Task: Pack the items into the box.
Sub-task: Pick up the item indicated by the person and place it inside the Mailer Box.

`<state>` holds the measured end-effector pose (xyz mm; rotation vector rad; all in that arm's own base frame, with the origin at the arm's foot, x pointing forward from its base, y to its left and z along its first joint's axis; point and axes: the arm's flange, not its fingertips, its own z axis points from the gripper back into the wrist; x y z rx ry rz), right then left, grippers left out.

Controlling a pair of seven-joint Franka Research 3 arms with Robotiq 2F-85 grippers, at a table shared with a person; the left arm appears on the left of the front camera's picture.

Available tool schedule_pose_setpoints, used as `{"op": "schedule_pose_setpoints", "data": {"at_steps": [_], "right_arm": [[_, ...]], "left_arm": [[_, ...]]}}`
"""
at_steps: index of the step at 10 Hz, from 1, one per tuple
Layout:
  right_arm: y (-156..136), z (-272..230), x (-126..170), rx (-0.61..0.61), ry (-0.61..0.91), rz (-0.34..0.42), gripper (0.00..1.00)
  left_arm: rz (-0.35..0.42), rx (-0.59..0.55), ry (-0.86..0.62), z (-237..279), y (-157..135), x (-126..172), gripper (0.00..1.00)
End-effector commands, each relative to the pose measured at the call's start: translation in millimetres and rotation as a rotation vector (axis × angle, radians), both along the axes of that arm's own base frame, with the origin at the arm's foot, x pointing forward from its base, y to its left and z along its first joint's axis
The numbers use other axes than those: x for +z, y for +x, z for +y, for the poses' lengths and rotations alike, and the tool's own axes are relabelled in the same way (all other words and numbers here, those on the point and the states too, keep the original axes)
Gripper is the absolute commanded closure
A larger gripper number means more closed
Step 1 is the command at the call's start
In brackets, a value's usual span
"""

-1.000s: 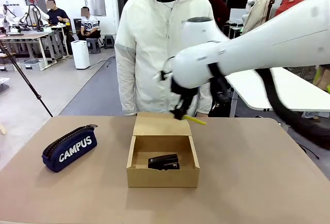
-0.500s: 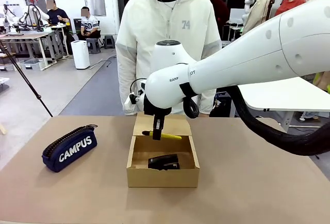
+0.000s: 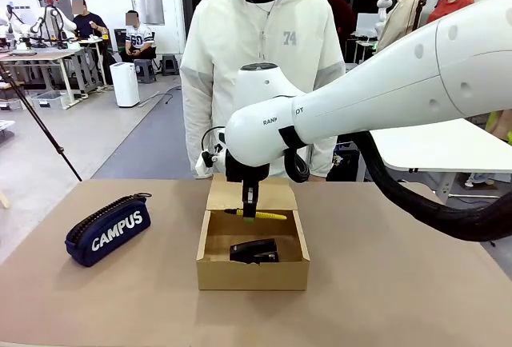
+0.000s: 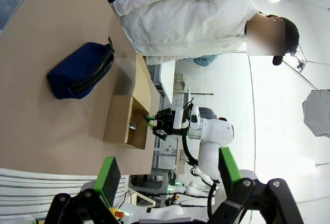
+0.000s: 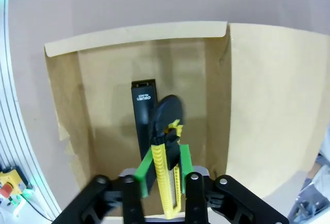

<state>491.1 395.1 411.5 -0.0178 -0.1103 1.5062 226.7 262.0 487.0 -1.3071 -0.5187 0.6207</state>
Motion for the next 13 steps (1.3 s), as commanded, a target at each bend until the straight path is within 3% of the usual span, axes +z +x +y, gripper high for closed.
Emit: {"op": "schedule_pose_setpoints", "data": {"at_steps": [1, 8, 10, 12, 13], "right_arm": [[-1.0, -4.8, 7.4, 0.048, -0.002, 0.018, 0.0], [0.2, -4.5, 5.2, 0.025, -0.023, 0.035, 0.0], [3.1, -15.6, 12.9, -0.034, -0.04, 0.051, 0.0], [-1.6, -66.4, 48.6, -0.159, -0.019, 0.201, 0.0], [-12.0, -108.8, 75.3, -0.325, 0.027, 0.256, 0.0]], "left_arm": [[-0.018, -0.004, 0.001, 1.0, -1.5, 0.7, 0.0], [-0.018, -0.004, 0.001, 1.0, -1.5, 0.7, 0.0], [-0.018, -0.004, 0.001, 1.0, -1.5, 0.7, 0.0], [-0.018, -0.004, 0.001, 1.0, -1.5, 0.7, 0.0], [-0.018, -0.004, 0.001, 1.0, -1.5, 0.7, 0.0]]}}
